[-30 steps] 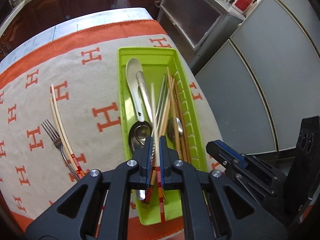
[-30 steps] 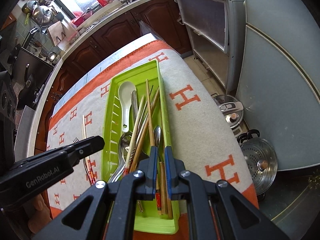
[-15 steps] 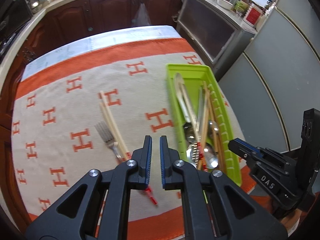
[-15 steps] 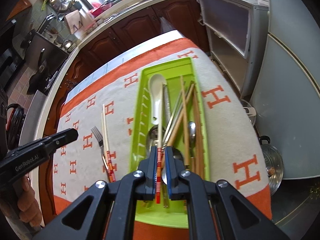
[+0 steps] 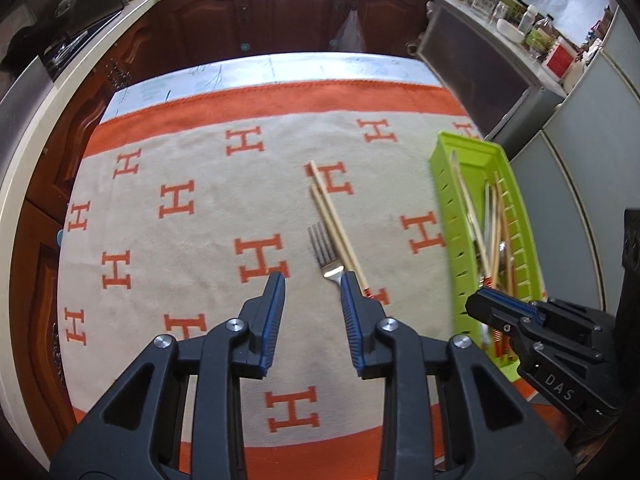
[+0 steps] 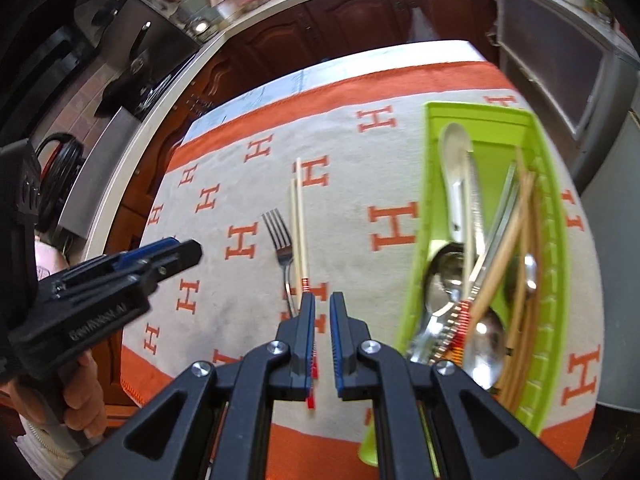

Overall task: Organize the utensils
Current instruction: 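Move both open tools back over the remaining chopsticks and fork, then lift a red-banded chopstick with the right tool while the left tool closes on a wooden chopstick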

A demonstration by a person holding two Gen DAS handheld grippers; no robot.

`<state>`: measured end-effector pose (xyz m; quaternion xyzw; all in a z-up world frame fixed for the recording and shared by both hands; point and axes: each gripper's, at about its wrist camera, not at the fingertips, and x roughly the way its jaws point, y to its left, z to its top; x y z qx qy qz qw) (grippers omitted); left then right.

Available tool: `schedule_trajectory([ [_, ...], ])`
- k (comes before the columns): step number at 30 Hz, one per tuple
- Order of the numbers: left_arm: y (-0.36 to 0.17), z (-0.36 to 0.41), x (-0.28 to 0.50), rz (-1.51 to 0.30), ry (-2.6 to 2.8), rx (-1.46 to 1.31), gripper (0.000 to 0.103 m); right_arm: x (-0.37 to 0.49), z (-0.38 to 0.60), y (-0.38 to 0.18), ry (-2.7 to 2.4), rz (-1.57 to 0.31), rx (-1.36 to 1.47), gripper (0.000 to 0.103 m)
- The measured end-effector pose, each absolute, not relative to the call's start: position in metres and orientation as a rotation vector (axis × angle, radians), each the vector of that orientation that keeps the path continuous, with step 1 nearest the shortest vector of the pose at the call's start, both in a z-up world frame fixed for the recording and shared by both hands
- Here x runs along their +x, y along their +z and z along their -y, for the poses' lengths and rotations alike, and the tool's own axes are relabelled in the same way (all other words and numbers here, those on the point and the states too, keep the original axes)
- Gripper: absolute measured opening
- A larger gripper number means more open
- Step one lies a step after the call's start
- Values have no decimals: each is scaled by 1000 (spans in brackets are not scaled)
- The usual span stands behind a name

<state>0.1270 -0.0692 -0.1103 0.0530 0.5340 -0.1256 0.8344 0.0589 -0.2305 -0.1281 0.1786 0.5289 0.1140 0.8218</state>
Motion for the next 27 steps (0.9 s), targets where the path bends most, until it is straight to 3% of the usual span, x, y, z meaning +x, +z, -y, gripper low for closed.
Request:
schedule_trajectory([
  [12, -173, 32, 134, -1235, -195, 43, 26, 105, 189, -180, 294, -1280, 284, 7],
  [27, -193, 20, 139, -1278, -208, -11, 26, 117, 170, -191, 282, -1283, 152, 7],
])
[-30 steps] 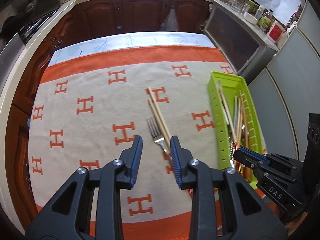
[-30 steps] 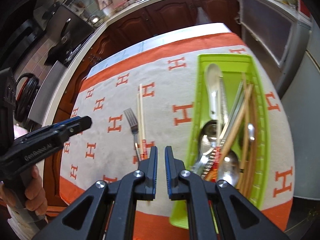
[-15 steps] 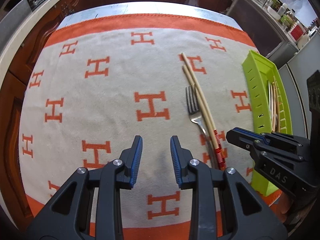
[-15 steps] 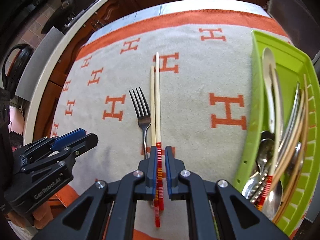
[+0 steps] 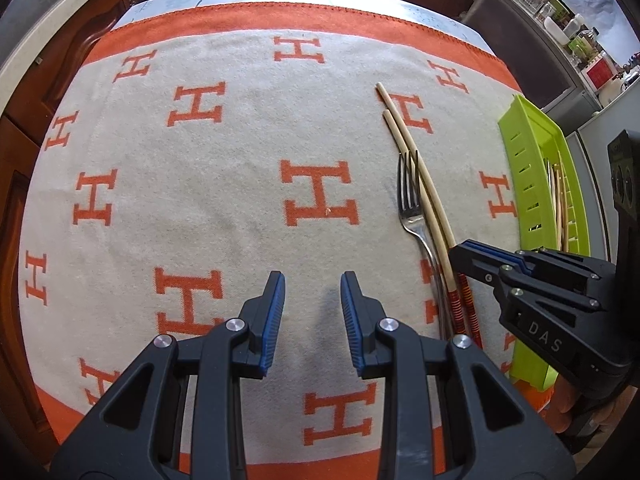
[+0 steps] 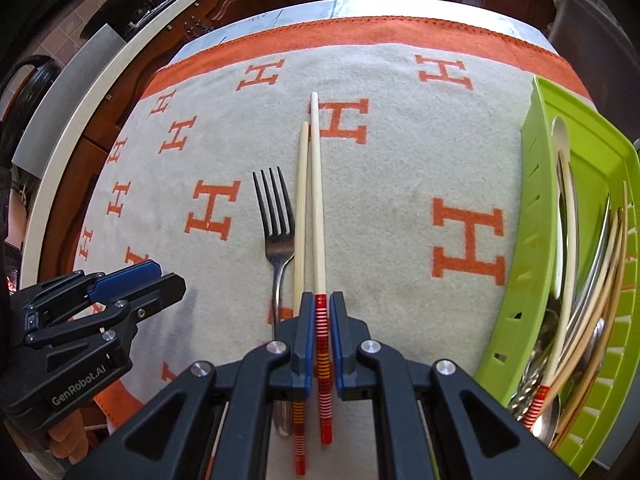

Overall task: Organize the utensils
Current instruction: 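Lift a red-banded chopstick with the right tool while the left tool closes on a wooden chopstick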

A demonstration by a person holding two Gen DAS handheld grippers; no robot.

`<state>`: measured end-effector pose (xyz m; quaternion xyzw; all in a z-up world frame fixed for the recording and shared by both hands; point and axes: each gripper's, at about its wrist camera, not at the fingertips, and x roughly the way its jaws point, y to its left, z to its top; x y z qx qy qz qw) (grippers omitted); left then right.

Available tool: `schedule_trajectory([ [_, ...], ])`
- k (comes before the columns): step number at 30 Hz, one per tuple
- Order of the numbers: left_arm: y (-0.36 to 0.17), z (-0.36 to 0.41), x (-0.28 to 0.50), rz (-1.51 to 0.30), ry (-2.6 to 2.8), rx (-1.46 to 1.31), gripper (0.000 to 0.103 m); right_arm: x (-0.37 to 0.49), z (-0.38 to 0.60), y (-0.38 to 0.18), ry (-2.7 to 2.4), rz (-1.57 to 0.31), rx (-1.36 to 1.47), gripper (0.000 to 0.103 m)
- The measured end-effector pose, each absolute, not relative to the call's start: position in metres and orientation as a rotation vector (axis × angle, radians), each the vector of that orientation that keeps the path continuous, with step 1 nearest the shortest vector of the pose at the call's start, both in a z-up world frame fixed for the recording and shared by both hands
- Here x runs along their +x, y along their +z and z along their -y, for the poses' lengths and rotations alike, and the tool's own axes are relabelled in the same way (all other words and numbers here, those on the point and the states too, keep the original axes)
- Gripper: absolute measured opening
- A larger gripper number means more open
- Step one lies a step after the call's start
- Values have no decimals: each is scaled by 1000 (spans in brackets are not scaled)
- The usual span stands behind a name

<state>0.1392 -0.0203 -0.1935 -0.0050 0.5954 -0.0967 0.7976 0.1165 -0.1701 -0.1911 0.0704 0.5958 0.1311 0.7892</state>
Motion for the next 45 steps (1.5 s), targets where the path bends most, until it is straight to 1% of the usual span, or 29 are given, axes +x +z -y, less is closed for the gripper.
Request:
schedule_trajectory([
  [8, -190, 29, 141, -1274, -224, -2, 26, 117, 158, -190, 261, -1241, 46, 7],
  [10, -188, 32, 142, -1270, -228, 2, 26, 116, 160, -190, 259, -1226, 44, 5],
  [14, -184, 38, 144, -1270, -232, 0, 26, 112, 164, -188, 234, -1209, 51, 5],
  [26, -176, 72, 162, -1312, -266, -45, 25, 89, 227, -155, 221, -1115, 328, 5],
  [28, -176, 82, 163, -1329, -270, -44, 25, 83, 239, -150, 216, -1096, 375, 5],
  [31, -183, 94, 166, -1365, -275, -53, 20, 72, 257, -143, 194, -1066, 425, 5],
  [35, -192, 103, 168, -1405, -264, -64, 17, 61, 276, -138, 168, -1040, 467, 5],
  [45, -201, 112, 167, -1417, -238, -41, 17, 46, 296, -135, 138, -1010, 509, 6],
])
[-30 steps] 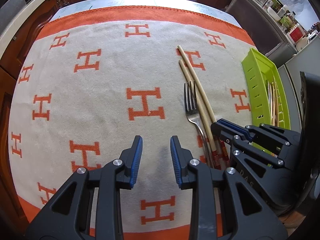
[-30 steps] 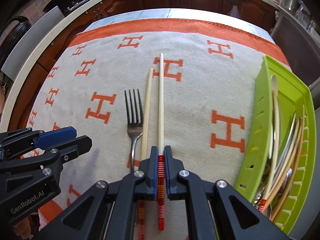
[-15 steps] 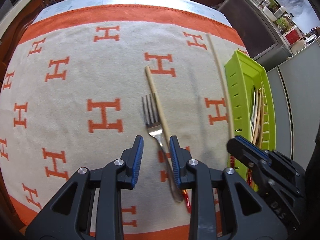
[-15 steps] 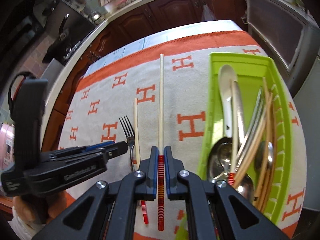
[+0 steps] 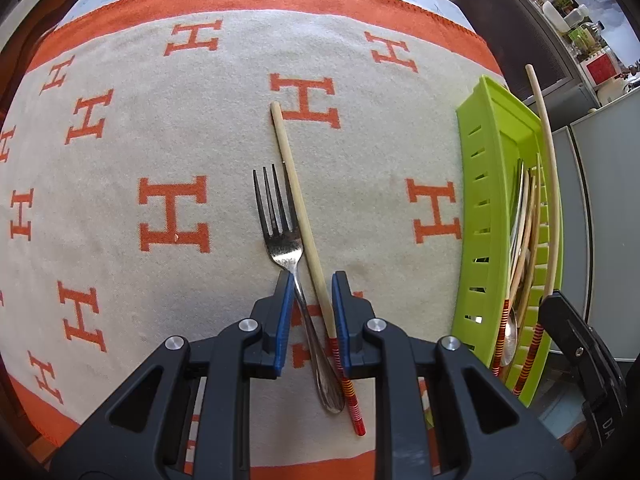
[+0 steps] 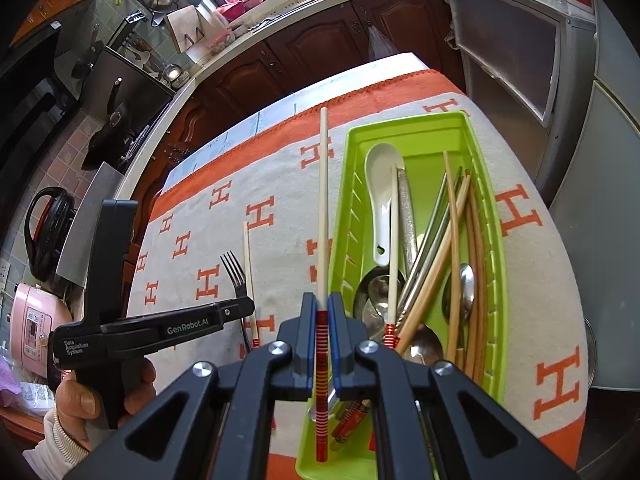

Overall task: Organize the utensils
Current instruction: 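Lift a red-banded chopstick with the right tool while the left tool closes on a wooden chopstick, then carry both held chopsticks into the green tray and open both tools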

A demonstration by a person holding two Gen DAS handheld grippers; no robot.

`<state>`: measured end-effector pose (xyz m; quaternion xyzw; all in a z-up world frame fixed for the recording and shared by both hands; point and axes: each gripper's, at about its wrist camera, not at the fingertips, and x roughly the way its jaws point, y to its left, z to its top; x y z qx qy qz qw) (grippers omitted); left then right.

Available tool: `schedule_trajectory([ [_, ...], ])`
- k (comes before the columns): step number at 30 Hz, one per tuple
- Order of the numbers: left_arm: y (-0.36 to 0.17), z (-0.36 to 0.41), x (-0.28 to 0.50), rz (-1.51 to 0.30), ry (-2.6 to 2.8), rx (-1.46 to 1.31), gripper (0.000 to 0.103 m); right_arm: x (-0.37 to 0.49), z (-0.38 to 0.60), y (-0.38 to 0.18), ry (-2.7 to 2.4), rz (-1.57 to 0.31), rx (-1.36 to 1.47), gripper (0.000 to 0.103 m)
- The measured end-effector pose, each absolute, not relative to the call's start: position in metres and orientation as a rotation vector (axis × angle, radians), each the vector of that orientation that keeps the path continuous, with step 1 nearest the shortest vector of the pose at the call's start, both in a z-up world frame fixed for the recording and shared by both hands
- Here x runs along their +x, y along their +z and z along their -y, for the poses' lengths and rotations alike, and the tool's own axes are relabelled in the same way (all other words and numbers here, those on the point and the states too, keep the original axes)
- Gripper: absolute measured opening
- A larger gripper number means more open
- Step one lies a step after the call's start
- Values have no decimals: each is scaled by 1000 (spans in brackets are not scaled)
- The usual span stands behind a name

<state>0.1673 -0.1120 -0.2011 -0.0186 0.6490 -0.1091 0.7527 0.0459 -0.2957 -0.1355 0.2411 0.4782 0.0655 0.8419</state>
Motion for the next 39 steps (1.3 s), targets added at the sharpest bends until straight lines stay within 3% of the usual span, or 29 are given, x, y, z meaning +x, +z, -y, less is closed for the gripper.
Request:
schedule_trajectory([
  [9, -187, 113, 159, -1391, -243, -22, 14, 43, 300, -135, 140, -1000, 522, 6],
  [21, -208, 127, 160, -1454, -226, 30, 12, 31, 314, -135, 98, -987, 539, 6],
  [25, -209, 143, 156, -1399, -205, 111, 12, 28, 318, -134, 86, -980, 543, 6],
  [32, -206, 150, 151, -1388, -244, 102, 4, 20, 331, -135, 38, -984, 549, 6],
  [39, -174, 152, 139, -1371, -327, 41, 4, 15, 348, -143, -31, -1019, 535, 6],
])
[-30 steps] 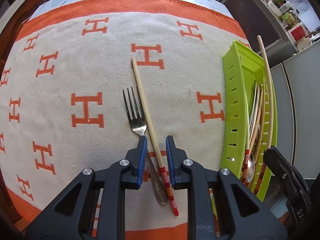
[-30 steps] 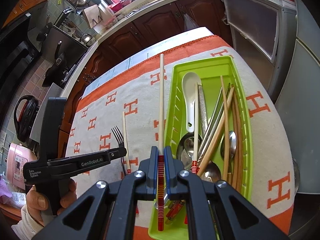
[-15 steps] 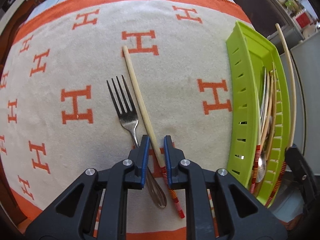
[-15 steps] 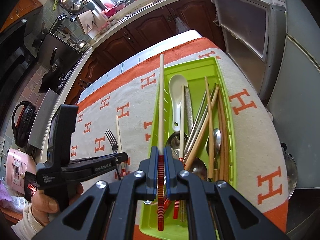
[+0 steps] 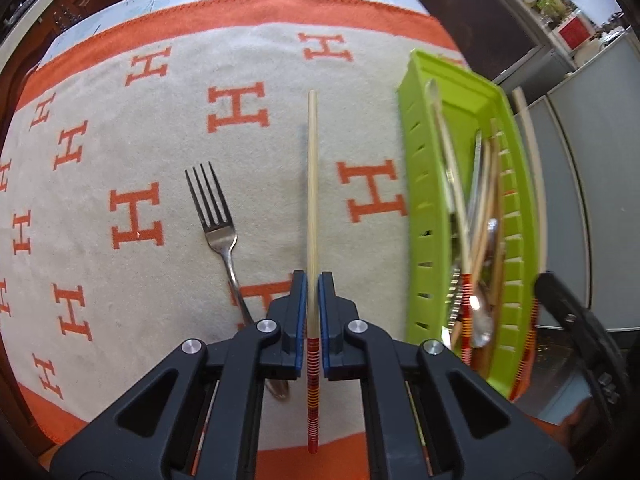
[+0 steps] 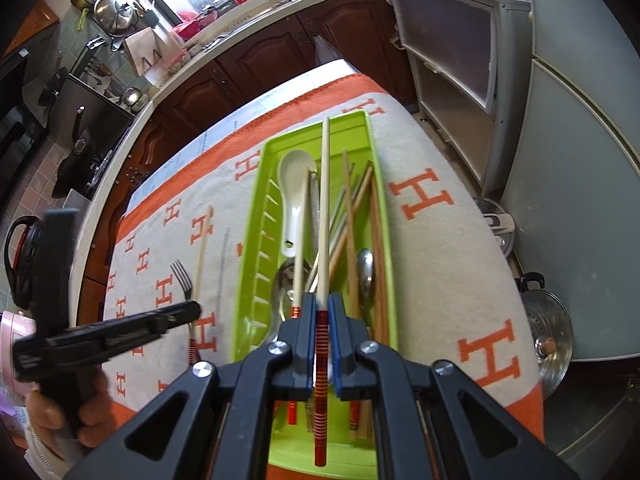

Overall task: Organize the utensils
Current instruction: 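Carry both held chopsticks into the green tray and open both tools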

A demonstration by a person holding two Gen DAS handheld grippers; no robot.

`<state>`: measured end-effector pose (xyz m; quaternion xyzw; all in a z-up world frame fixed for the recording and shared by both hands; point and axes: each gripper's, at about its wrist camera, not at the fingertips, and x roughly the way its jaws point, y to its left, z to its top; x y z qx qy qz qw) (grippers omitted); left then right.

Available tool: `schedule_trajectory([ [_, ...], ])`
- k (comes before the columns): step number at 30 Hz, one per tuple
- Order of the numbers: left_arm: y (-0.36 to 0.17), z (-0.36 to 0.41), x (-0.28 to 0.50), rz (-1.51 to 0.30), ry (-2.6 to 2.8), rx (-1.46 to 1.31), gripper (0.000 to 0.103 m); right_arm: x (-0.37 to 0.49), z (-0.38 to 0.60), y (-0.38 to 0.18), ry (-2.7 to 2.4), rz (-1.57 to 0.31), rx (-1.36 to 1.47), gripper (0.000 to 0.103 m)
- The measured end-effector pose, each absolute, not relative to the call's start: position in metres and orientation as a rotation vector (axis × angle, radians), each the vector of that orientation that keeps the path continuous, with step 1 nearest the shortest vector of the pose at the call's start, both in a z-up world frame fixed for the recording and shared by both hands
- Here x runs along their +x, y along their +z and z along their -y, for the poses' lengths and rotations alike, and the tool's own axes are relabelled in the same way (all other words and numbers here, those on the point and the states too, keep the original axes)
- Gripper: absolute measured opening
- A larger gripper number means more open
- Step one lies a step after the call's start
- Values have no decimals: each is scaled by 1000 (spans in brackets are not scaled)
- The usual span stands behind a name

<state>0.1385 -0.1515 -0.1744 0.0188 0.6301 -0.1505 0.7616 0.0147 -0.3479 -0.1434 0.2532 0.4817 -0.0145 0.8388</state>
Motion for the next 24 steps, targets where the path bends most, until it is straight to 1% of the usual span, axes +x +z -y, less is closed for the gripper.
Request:
schedule_trajectory([
  [7, -131, 174, 129, -1345, -450, -10, 4, 12, 358, -152, -60, -1046, 559, 7],
  [10, -121, 194, 122, -1345, -490, 7, 4, 10, 359, -151, -50, -1038, 576, 15],
  [11, -122, 203, 122, -1348, -501, 13, 4, 8, 360, -150, -53, -1031, 581, 17],
  [18, -131, 245, 121, -1359, -529, 44, 4, 3, 362, -138, -66, -996, 577, 19],
  [20, -134, 250, 121, -1346, -525, 83, 4, 1, 362, -136, -70, -990, 574, 22],
  [24, -132, 249, 117, -1301, -519, 144, 4, 0, 359, -136, -65, -991, 571, 23],
])
